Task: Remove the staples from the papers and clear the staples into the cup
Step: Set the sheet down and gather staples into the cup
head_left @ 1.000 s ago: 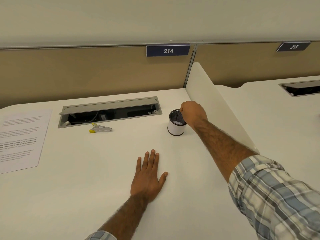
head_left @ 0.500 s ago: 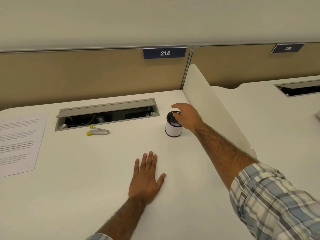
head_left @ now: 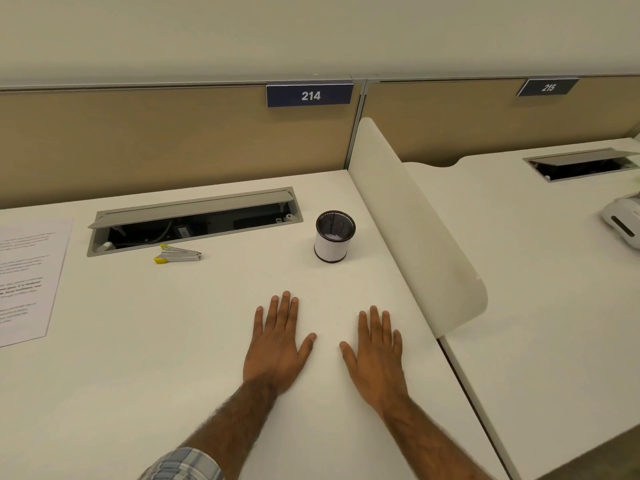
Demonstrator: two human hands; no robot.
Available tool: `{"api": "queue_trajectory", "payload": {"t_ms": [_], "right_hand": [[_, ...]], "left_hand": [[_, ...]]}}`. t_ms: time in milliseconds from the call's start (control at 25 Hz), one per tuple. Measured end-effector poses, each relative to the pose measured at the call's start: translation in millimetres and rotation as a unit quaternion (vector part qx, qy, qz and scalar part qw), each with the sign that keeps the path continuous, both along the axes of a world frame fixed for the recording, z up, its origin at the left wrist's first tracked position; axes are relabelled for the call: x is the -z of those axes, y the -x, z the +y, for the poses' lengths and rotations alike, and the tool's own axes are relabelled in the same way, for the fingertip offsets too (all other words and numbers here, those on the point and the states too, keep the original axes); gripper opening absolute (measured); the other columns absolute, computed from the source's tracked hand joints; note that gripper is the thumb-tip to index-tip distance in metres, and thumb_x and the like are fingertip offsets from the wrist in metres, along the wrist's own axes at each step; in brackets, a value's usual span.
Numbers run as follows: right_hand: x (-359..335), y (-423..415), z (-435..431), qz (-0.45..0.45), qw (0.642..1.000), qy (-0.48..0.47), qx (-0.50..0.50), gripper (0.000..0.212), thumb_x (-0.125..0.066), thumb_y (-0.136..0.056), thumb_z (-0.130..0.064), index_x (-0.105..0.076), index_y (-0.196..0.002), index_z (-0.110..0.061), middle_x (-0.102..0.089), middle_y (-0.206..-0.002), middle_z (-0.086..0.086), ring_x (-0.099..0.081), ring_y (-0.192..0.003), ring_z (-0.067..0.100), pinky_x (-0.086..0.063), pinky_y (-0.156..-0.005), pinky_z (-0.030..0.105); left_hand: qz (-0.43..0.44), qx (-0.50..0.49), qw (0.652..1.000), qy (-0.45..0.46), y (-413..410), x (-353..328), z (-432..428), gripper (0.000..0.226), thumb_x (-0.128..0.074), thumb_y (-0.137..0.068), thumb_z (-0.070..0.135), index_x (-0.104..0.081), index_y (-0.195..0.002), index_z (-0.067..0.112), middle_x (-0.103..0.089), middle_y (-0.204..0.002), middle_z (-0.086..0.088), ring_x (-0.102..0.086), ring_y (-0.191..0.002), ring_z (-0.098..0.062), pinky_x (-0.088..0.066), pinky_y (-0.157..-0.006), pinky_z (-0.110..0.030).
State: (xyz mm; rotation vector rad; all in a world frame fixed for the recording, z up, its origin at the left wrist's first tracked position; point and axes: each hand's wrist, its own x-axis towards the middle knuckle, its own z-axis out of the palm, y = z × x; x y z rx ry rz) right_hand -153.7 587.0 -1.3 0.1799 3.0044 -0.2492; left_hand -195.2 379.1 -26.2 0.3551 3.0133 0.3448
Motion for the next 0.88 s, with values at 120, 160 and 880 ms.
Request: {"api": "queue_trajectory", "payload": {"t_ms": [120,160,880], "right_hand": [[2.7,-3.1,-3.8,-0.013,1.000,-0.024,0.005,0.081,-0.011,-0.095,-0.067,-0.008,-0.159,-0.016,0.000,-0.166,0.009,0.004,-0.153,0.030,-0.007,-0.121,0.057],[3.9,-1.7,-5.7,-0.021,0.999,-0.028,0.001,0.082,-0.010,-0.095,-0.068,-0.002,-0.159,-0.017,0.006,-0.166,0.008,0.008,-0.153,0.029,-0.004,-0.121,0.058],[-22.8,35.8,-14.1,-0.025,1.000,0.005,-0.014,0.055,-0.031,-0.102,-0.047,-0.039,-0.148,-0.019,-0.005,-0.167,0.001,-0.012,-0.152,0.029,-0.024,-0.115,0.052]], "left_hand": [[0.000,-0.001,1.000,0.002,-1.5,1.9,-0.5,0.079,-0.011,-0.103,0.066,0.013,-0.164,0.021,0.020,-0.172,0.002,0.019,-0.158,-0.017,0.009,-0.128,-0.045],[0.001,-0.003,1.000,0.000,-1.2,3.3,-0.9,0.080,-0.011,-0.103,0.067,0.012,-0.164,0.021,0.019,-0.172,0.002,0.019,-0.159,-0.018,0.009,-0.128,-0.045],[0.005,-0.001,1.000,-0.002,-0.3,1.3,-0.5,0.082,-0.001,-0.100,0.069,0.007,-0.165,0.020,0.013,-0.173,0.001,0.014,-0.160,-0.019,0.006,-0.128,-0.046]]}}
